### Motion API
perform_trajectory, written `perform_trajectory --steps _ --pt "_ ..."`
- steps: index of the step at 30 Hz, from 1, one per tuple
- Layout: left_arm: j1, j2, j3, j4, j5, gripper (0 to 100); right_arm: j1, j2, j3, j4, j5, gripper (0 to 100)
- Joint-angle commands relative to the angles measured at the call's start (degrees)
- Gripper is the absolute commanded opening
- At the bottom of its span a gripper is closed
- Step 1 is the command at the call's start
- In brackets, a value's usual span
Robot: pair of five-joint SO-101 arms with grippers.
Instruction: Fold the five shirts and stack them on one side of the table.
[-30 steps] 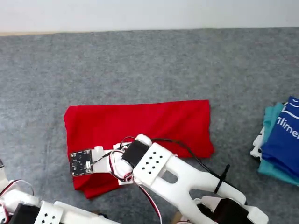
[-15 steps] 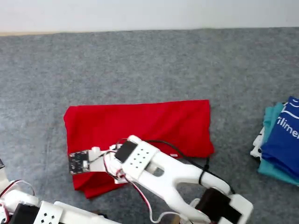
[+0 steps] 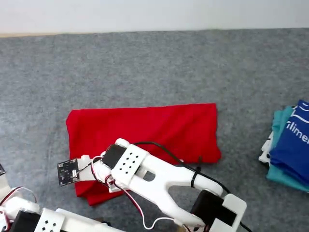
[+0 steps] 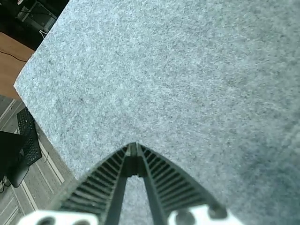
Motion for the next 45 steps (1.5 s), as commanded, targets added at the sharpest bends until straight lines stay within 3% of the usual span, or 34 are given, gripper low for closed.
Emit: perform_trajectory --steps 1,8,17,26,45 --pt "-0.2 -0.4 -0.3 -1.1 -0.4 0 -0.5 0.0 -2.8 0.3 -0.1 22.4" --pt "-0.2 -0.4 -0.3 -1.1 -0.4 0 -3.1 2.1 -2.6 0.0 -2.5 22.4" --pt "-0.2 -0.4 -0.3 -1.1 -0.4 0 -0.3 8.3 -2.9 -5.4 -1.9 22.1" --pt "0.8 -0.4 -0.3 -1.1 -0.4 0 0.7 8.0 -3.0 -5.5 -1.9 0.8" --pt "2.9 -0.5 -0.7 -0.9 -0.4 0 14.4 9.5 -12.0 -8.5 -2.3 1.1"
